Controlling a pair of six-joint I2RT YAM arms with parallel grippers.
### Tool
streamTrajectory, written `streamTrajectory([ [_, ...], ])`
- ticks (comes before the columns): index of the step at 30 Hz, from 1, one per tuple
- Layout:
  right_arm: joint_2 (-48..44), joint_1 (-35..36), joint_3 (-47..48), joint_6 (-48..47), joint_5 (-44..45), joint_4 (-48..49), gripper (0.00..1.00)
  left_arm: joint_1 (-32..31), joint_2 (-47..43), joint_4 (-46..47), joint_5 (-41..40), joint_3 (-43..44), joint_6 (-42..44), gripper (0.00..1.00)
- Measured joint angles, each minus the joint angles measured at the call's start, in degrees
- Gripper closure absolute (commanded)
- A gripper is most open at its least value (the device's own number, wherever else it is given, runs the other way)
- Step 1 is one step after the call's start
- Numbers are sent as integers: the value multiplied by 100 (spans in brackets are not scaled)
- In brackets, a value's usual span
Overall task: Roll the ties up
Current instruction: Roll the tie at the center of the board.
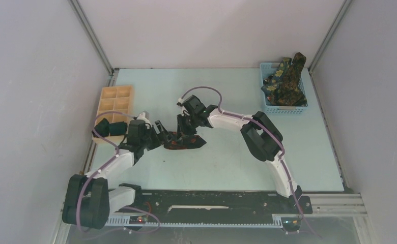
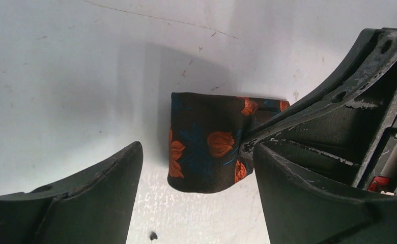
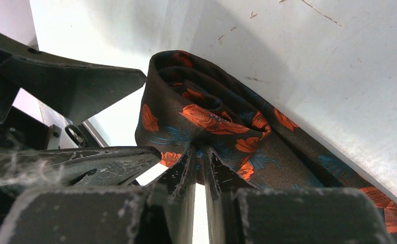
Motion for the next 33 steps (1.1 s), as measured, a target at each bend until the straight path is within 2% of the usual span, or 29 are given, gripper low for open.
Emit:
streamTrajectory([
  [3,-7,-20,-46,0,-37,50,86,7,258,238,162,0,-2,17],
  [9,-13,-39,-76,-4,-52,81,86,7,800,636,472,0,-11,27],
  [12,-13,-55,-101,-11,-55,79,86,22,1016,809,588,0,-55,34],
  [19,-13,-133,-127,-28,-48,81,86,13,1467,1239,911,74,-122,60],
  [26,-55,-238,-181,-92,-48,50,86,-260,1440,883,614,332,13,65],
  [33,-323,-448,-402,-192,68,-125,86,-828,1239,20,-275,752,293,68],
])
